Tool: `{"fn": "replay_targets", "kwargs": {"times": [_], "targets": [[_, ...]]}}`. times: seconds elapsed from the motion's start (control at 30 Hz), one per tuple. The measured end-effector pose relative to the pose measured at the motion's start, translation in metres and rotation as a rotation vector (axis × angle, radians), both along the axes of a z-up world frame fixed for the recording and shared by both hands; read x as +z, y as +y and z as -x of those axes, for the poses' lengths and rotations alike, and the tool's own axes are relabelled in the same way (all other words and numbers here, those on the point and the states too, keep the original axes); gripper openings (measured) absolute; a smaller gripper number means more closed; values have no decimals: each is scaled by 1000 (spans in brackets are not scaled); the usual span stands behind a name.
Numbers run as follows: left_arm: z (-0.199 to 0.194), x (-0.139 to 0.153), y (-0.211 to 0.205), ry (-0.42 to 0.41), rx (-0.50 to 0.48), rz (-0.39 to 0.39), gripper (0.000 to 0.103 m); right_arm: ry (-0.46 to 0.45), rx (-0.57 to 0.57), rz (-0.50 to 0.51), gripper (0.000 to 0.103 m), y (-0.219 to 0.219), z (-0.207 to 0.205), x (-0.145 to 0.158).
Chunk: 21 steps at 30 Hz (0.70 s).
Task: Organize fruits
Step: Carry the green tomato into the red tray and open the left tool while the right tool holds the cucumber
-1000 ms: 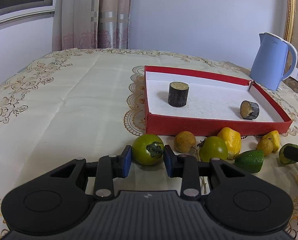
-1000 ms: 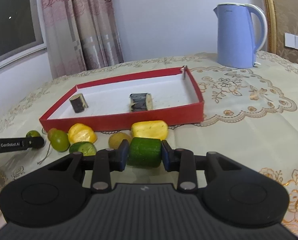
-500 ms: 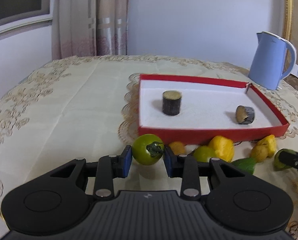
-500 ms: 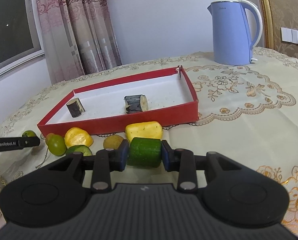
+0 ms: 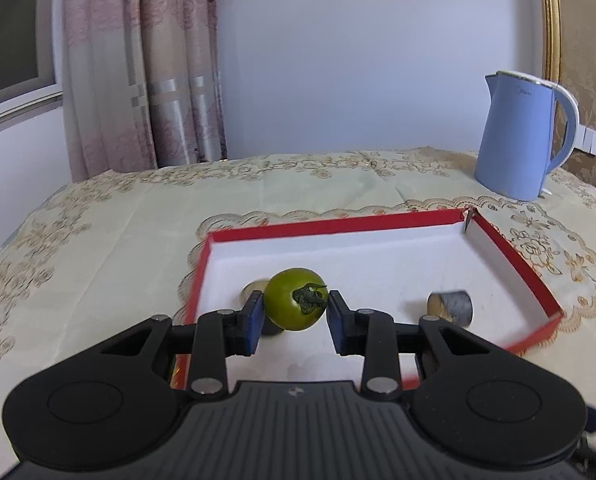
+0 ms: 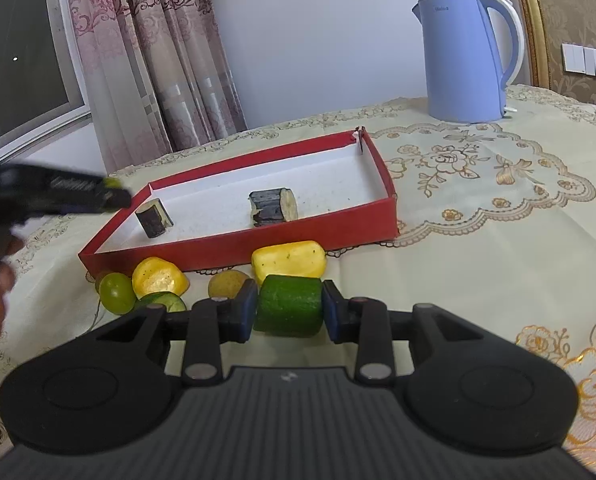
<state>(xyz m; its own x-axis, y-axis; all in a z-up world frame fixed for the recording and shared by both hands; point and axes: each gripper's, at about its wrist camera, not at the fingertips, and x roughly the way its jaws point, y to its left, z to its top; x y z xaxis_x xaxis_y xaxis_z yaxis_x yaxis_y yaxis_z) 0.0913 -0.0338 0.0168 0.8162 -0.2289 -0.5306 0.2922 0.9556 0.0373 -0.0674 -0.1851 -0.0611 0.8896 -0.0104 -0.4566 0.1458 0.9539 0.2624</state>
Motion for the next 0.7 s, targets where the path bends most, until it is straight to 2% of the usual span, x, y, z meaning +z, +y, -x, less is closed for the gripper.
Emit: {"fn": "replay_targets", "kwargs": {"times": [0.33, 0.57, 0.7], "targets": [[-45, -24, -48, 71, -18, -77, 33, -7, 10, -4, 32, 0, 1, 0], [-63, -44, -54, 119, 0, -85, 34, -8, 13, -17, 32, -1, 1, -1], [-62, -46, -55, 99, 8, -96, 36, -7, 17, -20, 32, -2, 0, -1]]}}
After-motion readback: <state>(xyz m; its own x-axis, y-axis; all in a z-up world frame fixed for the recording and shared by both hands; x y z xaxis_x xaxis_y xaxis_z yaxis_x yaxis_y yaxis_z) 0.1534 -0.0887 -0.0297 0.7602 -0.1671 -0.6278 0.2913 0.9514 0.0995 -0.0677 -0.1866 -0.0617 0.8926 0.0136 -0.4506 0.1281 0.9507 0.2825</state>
